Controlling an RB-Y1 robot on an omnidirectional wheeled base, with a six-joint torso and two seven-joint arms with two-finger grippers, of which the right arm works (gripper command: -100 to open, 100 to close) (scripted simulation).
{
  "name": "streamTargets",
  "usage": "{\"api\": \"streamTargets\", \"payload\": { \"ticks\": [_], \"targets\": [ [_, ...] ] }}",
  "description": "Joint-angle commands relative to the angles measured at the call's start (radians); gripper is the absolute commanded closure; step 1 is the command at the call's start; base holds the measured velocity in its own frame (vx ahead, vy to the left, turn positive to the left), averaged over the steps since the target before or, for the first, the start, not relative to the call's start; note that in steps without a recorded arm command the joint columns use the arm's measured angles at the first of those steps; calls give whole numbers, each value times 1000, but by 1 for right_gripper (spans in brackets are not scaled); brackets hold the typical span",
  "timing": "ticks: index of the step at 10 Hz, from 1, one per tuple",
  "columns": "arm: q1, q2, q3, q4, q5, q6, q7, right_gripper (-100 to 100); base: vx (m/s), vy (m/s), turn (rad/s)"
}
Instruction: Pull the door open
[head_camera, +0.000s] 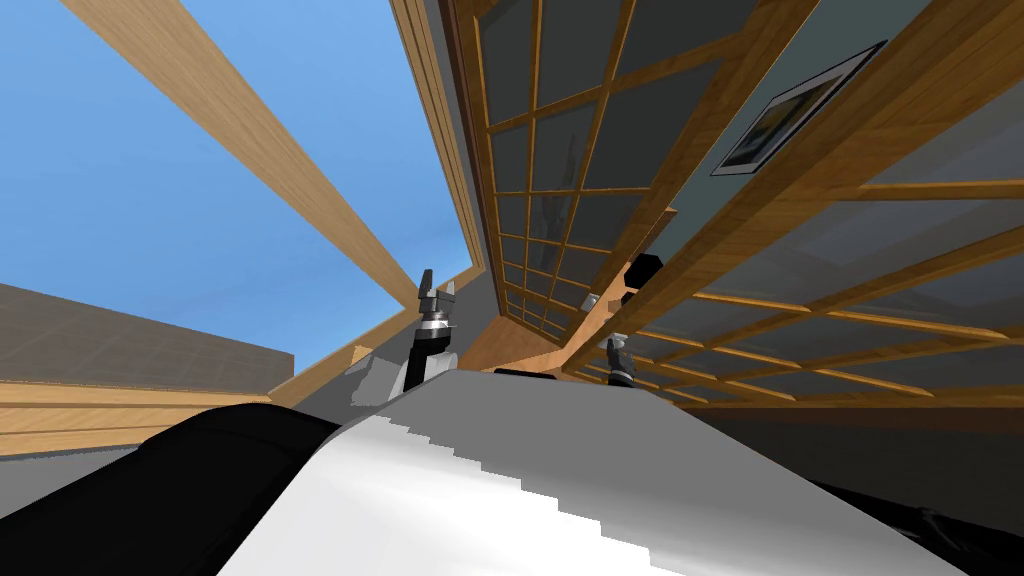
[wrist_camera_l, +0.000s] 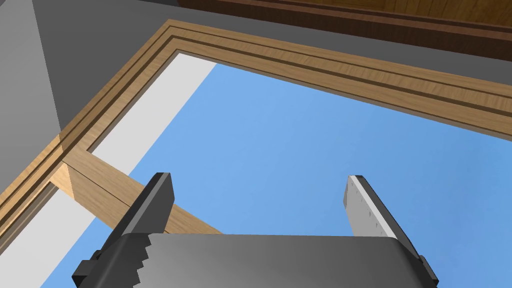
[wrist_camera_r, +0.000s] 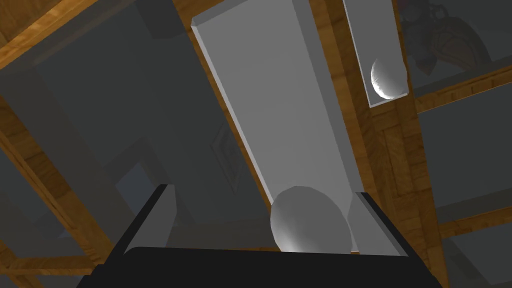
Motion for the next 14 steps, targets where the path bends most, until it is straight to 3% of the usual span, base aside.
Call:
{"api": "streamTargets", "payload": {
  "ticks": [1, 2, 11, 13, 14],
  "targets": [
    [1, -25, -9, 15, -28, -3, -50, 100, -59, -22, 98],
    [1, -25, -9, 15, -28, -3, -52, 100, -41, -26, 50],
    [7, -46, 35, 13, -108, -6, -277, 100, -46, -17, 76],
    [7, -46, 35, 66, -108, -6, -278, 100, -13, -13, 14],
    [7, -46, 35, 35, -108, -6, -278, 100, -19, 7, -16]
  ]
}}
